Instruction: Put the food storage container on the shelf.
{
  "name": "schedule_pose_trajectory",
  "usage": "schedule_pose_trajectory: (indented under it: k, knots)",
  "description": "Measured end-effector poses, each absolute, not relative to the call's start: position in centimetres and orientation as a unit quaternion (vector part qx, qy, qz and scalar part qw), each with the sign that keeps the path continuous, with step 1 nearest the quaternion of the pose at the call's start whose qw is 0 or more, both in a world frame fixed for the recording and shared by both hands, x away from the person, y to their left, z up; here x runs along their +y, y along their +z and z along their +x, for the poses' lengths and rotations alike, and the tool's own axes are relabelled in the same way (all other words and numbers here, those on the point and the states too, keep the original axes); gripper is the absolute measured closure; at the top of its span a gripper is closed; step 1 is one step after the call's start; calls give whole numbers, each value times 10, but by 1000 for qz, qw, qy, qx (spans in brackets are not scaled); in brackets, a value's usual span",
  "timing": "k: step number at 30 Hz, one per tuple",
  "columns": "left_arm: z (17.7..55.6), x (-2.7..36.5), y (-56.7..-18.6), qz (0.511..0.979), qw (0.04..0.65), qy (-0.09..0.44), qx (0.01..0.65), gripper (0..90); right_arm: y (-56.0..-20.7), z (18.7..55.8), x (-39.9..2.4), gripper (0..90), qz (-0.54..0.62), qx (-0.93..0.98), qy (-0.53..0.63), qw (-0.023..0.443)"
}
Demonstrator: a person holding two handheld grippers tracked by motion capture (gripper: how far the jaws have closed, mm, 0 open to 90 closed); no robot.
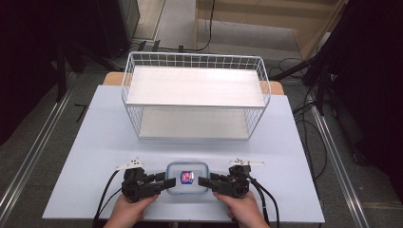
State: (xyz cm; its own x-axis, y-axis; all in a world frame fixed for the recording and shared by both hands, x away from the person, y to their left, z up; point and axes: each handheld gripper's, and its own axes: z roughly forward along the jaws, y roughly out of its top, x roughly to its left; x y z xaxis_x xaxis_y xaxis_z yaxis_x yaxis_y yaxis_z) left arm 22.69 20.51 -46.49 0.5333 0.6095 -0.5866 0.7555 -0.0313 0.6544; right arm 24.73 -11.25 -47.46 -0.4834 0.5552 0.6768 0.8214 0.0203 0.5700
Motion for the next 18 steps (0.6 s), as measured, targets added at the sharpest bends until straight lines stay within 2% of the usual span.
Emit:
schedule_pose_trajectory:
  k: [4,5,18]
  knots:
    - [226,205,-464,713,509,-72,478,481,-473,245,-112,453,-489,-704,-499,128]
    - [226,206,-463,714,511,-70,474,500,-473,245,-115,486,-493,-698,-502,135]
    - [221,203,-458,720,514,-45,464,522,-468,239,-117,516,-485,-703,-506,121]
